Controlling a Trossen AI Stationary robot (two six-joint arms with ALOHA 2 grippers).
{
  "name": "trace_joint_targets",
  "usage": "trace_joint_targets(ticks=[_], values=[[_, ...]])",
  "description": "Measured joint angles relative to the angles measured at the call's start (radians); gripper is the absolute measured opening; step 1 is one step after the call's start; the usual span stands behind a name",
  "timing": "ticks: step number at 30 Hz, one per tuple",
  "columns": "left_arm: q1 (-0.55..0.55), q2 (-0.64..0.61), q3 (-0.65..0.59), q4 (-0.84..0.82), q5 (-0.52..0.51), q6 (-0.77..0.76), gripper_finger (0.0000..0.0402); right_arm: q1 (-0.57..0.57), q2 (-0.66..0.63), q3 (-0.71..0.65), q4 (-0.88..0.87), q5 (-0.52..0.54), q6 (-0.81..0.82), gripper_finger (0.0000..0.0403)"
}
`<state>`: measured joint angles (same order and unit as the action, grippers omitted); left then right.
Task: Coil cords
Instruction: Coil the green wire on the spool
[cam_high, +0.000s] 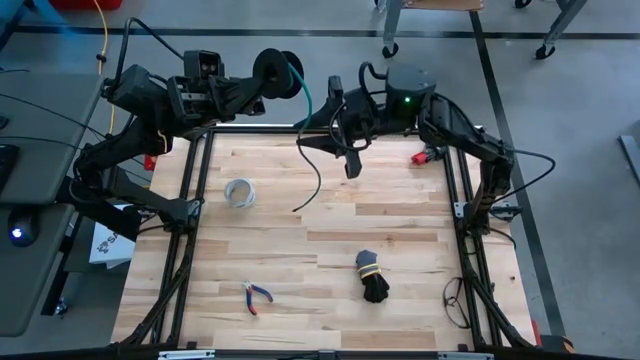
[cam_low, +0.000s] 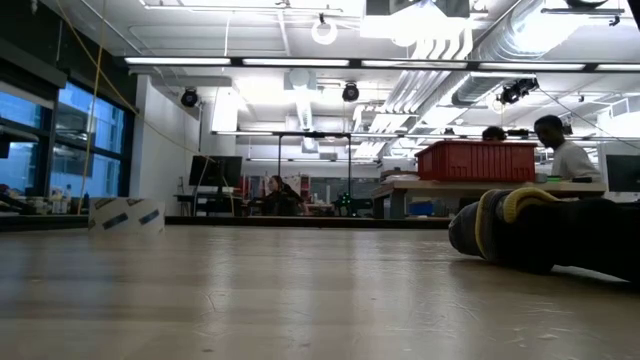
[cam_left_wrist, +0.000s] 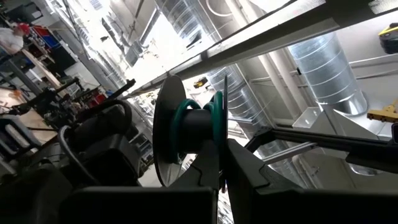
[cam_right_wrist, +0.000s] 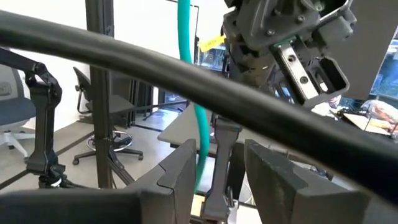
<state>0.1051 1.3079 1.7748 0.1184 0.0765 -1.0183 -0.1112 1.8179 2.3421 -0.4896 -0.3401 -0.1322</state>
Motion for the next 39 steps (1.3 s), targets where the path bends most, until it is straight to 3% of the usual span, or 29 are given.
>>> trace_joint_targets(ticks=[5, 14, 19, 25, 39], values=[[0.000, 0.000, 0.000, 0.000, 0.000, 0.000, 0.0001, 0.000, 0.000, 0.000, 0.004, 0.000, -0.004, 0.0114], [0.000, 0.000, 0.000, -0.001, 0.000, 0.000, 0.0001, 0.009, -0.006, 0.000, 0.011, -0.002, -0.007, 0.0010], [0.000, 0.000, 0.000, 0.000, 0.000, -0.002, 0.0001, 0.052, -0.001, 0.000, 0.069, 0.026, -0.037, 0.0004], [-0.021, 0.016, 0.000, -0.004, 0.006, -0.093, 0.0001, 0.095, 0.028, 0.000, 0.146, 0.166, -0.144, 0.0002], [-0.086, 0.039, 0.000, -0.028, -0.014, -0.101, 0.0001, 0.092, 0.058, 0.000, 0.333, 0.171, -0.162, 0.0001]])
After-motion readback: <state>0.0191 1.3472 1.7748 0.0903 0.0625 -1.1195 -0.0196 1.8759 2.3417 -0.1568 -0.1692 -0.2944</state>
